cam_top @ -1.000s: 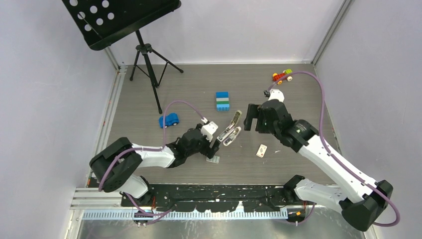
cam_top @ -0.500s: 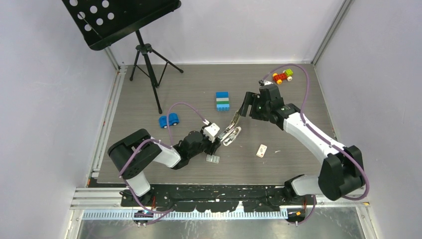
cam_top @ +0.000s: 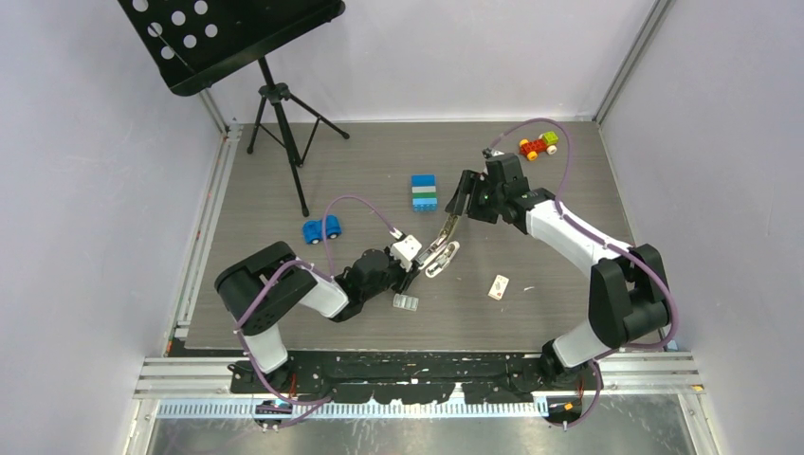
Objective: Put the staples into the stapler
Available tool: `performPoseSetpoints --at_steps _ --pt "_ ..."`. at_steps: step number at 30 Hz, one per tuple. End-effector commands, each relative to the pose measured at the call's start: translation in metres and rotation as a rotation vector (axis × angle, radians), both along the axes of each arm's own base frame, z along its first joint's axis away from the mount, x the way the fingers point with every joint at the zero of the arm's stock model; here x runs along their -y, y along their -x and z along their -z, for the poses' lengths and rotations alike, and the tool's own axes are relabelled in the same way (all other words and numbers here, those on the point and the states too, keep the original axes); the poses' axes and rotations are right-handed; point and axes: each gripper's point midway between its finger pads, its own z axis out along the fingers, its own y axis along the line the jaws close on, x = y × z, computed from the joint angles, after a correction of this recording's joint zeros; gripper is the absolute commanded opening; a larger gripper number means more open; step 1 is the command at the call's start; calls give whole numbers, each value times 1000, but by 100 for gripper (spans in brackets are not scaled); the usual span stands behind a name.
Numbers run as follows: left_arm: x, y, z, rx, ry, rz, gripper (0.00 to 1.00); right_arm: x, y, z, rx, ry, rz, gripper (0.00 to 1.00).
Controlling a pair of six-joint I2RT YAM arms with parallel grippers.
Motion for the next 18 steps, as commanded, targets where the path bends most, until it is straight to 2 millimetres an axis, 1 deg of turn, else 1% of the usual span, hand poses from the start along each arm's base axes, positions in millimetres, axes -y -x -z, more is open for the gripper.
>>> performPoseSetpoints --at_steps 1,5,12,14,18 --pt "9 -12 -19 63 55 -4 34 -11 -12 -14 49 -51 -19 65" --pt "10 -12 -18 60 55 -2 32 -12 -10 -8 31 -55 -30 58" --pt "11 -11 -15 45 56 -1 29 -15 -1 -4 6 -69 -56 45" --pt "12 -11 -16 44 59 -1 29 -16 4 0 -7 -70 -62 42" --pt "12 -11 -15 40 59 -4 28 -18 14 4 -12 -46 -66 39"
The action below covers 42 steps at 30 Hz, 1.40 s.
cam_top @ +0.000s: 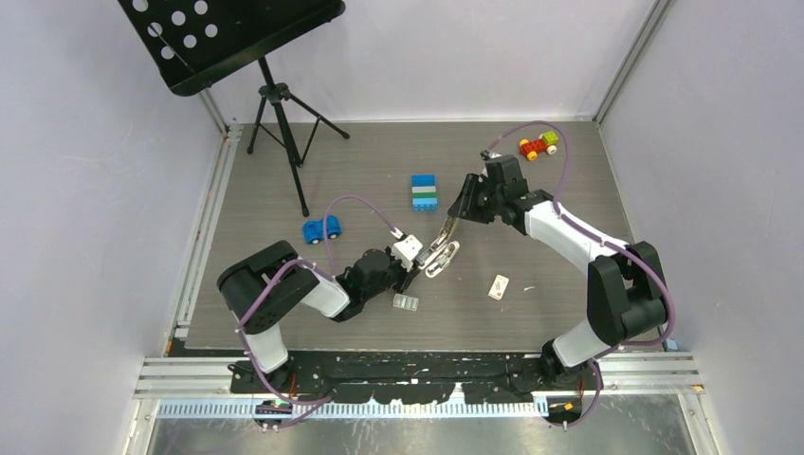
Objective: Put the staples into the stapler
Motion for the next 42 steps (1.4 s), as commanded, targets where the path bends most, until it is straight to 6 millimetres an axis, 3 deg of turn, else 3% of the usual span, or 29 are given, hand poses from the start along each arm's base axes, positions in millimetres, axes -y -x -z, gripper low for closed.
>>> performPoseSetpoints --at_steps 1,19,33,38,42 --pt "9 -10 -15 38 52 -8 27 -10 14 -3 10 -2 -29 38" --pt "8 -11 -12 24 62 -29 26 -29 61 30 10 182 -63 30" --pt "6 -12 -11 19 70 -45 26 -49 88 51 -6 197 -105 30" --pt "6 -12 -12 20 75 -49 27 -55 93 52 -13 191 -112 29" --pt "5 -12 -16 27 81 -53 27 -53 97 40 -2 189 -113 29"
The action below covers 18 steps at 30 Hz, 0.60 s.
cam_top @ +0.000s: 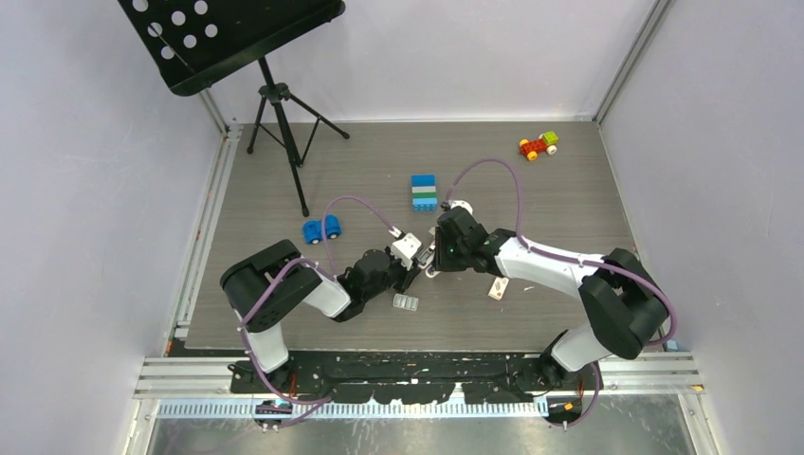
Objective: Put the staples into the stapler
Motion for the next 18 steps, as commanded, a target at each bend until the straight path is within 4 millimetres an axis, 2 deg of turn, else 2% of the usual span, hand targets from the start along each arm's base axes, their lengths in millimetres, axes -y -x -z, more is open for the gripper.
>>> performPoseSetpoints --at_steps 1,10,15,18 --pt "2 -11 -17 51 43 -33 27 -4 -3 -30 54 -46 18 30" --pt "0 -12 -20 56 50 -43 29 7 -11 -101 191 -65 35 37" --pt "-2 -10 -29 58 61 -47 37 19 -11 -115 227 -46 59 40" --pt "-4 -8 -35 41 56 -53 49 29 -8 -120 240 -27 79 43"
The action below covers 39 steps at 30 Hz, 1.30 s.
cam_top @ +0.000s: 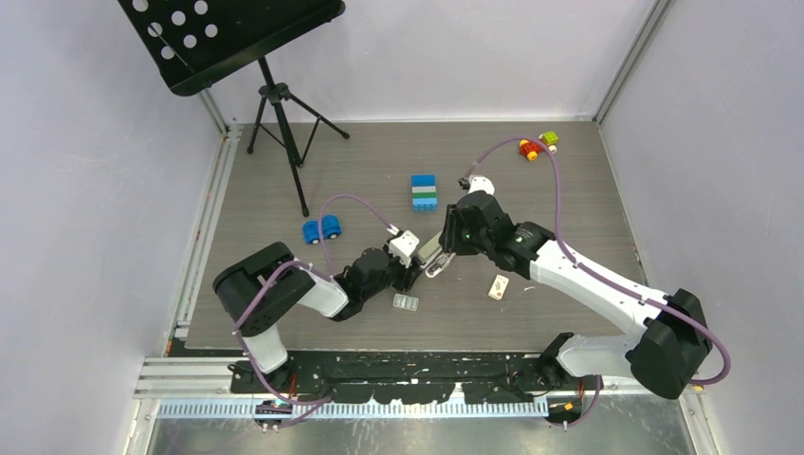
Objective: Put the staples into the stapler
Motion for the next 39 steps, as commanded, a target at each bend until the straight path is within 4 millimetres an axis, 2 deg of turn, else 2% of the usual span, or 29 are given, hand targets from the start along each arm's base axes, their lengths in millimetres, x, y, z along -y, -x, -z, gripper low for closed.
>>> performPoseSetpoints --at_steps 1,3,7,9,13,15,19,23,27,32,39 --pt "-2 -6 -33 27 49 -35 55 19 2 -20 50 43 43 44" --pt "-3 -4 -40 -4 35 -42 66 29 5 -24 61 58 61 46" --pt "-9 -4 -49 -81 -37 -81 78 51 12 -35 98 91 104 54" --pt "-9 -7 -57 -101 -67 -93 83 64 16 -40 111 113 130 62" --pt "-6 -14 -62 -157 -157 -112 87 91 28 -51 136 152 183 75" --pt "-1 -18 -64 -176 -186 -114 87 104 36 -62 164 147 211 79" --pt "-1 -24 -54 -220 -264 -133 85 132 49 -84 217 143 273 85" --pt "4 -26 -46 -256 -307 -127 76 160 62 -104 273 151 338 89" --pt "9 -26 -44 -281 -315 -115 70 183 72 -115 302 184 386 91" --pt "13 -26 -39 -304 -323 -105 61 202 80 -120 326 222 428 93" --pt "17 -26 -36 -326 -332 -97 54 215 85 -119 349 232 462 95"
